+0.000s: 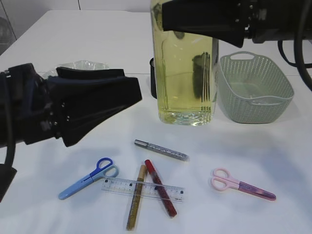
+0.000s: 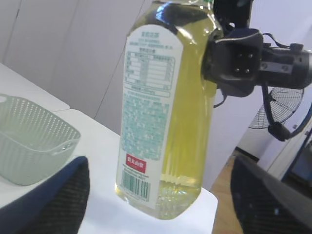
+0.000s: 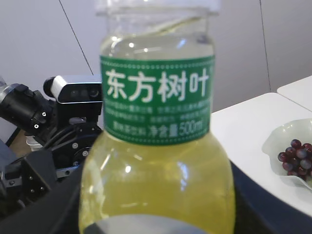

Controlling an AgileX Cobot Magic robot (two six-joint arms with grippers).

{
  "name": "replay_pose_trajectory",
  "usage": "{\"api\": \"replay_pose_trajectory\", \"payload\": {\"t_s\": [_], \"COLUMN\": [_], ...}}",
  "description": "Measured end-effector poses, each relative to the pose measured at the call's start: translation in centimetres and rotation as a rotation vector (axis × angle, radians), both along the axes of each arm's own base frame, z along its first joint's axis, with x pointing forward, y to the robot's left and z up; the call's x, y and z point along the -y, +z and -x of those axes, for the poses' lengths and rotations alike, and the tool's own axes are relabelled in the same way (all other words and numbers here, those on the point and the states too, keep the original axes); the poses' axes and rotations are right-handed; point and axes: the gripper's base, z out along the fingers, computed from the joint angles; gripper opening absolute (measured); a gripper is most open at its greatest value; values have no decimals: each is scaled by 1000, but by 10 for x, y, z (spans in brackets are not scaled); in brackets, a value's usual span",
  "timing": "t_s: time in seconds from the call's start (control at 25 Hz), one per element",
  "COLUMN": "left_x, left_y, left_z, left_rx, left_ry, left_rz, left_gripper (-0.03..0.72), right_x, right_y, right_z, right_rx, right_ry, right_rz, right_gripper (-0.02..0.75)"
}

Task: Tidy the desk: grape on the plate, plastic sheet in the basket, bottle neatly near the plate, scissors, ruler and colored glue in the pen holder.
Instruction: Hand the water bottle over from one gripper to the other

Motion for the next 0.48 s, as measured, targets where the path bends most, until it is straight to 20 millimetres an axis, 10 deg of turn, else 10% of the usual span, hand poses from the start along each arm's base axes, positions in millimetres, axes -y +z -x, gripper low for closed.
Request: {"api": "replay_pose_trajectory", "payload": {"t_s": [0.48], "left_x": [21], "left_y": [10], "left_z": [-25], "left_rx": [95], "left_ry": [-101], "left_rz": [-55], "left_gripper": [669], "right_x": [0], "right_y": [0], "right_z": [0], "right_rx": [2], "right_ry": [0], "right_rz": [0], "right_gripper": [480]}}
